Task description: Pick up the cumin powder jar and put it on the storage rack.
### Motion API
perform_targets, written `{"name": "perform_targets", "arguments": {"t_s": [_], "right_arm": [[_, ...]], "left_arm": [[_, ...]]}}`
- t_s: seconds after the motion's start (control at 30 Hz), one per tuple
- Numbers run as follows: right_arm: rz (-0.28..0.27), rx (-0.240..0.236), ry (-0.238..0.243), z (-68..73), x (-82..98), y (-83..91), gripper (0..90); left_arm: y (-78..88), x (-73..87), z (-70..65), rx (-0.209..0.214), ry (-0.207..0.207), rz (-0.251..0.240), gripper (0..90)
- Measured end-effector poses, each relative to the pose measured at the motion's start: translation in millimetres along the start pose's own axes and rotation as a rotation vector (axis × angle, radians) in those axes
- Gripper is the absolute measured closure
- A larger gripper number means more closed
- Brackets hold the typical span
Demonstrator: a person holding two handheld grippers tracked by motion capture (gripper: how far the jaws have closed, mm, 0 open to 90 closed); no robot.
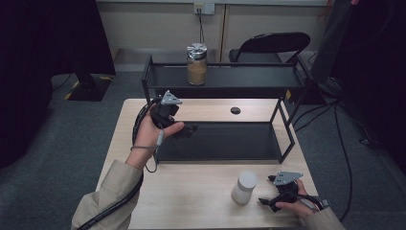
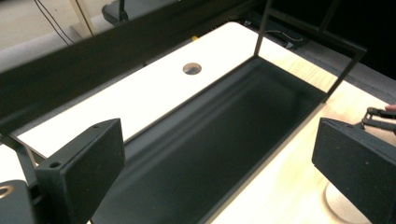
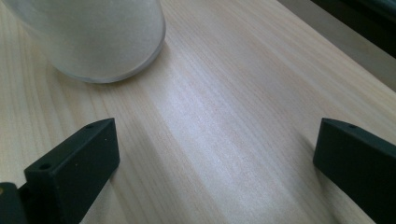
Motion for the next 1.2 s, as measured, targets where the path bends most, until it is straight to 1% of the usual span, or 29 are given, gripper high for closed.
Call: {"name": "perform_targets", "arguments": {"t_s": [0.03, 0.07, 0.17, 0.2, 0.27, 0.33, 0.4, 0.5, 0.6, 0.73, 0.8, 0.9, 1.03, 1.2], "right_arm": [[0.0, 0.0, 0.0, 0.0, 0.0, 0.0, 0.0], [0.0, 0.0, 0.0, 0.0, 0.0, 0.0, 0.0], [0.0, 0.0, 0.0, 0.0, 0.0, 0.0, 0.0], [0.0, 0.0, 0.0, 0.0, -0.1, 0.0, 0.0], [0.0, 0.0, 0.0, 0.0, 0.0, -0.1, 0.0], [0.0, 0.0, 0.0, 0.0, 0.0, -0.1, 0.0], [0.0, 0.0, 0.0, 0.1, 0.0, 0.0, 0.0], [0.0, 0.0, 0.0, 0.0, -0.1, 0.0, 0.0], [0.0, 0.0, 0.0, 0.1, -0.1, 0.0, 0.0], [0.0, 0.0, -0.001, 0.1, -0.1, 0.0, 0.0], [0.0, 0.0, 0.0, 0.0, -0.1, 0.0, 0.0], [0.0, 0.0, 0.0, 0.0, -0.1, 0.0, 0.0], [0.0, 0.0, 0.0, 0.0, -0.1, 0.0, 0.0], [0.0, 0.0, -0.001, 0.0, -0.1, 0.0, 0.0]], "left_arm": [[0.1, 1.9, -0.3, -0.001, -0.004, 0.003, 1.8], [-0.2, 5.1, -0.7, 0.003, 0.004, -0.002, 1.8], [-0.6, 10.2, -0.5, 0.013, 0.005, 0.003, 1.9], [-0.8, 12.1, -1.1, 0.015, -0.002, 0.009, 2.0], [-1.8, 17.0, -2.6, 0.019, 0.005, 0.007, 2.0], [-2.5, 20.4, -2.5, 0.025, 0.0, 0.015, 2.0], [-4.0, 25.7, -3.2, 0.027, 0.005, 0.015, 2.0], [-6.8, 33.8, -3.0, 0.042, 0.015, 0.02, 2.1], [-8.8, 41.4, -3.5, 0.044, 0.013, 0.026, 2.3], [-10.6, 53.6, -4.3, 0.043, 0.026, 0.015, 2.3], [-11.9, 58.8, -3.7, 0.049, 0.029, 0.023, 2.3], [-12.8, 65.8, -3.7, 0.047, 0.039, 0.019, 2.3], [-13.1, 72.9, -5.9, 0.043, 0.028, 0.029, 2.4], [-16.3, 86.2, -10.9, 0.04, 0.015, 0.036, 2.5]]}}
Point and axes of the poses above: each handheld gripper's, and its own axes: y roughly backward along the jaws, x roughly out of its underside, z roughly to its left, the point moved 3 cm from there along -y, roughly forward along the jaws, and after that the axes turned 2 degrees about -y, right-handed, at the moved point
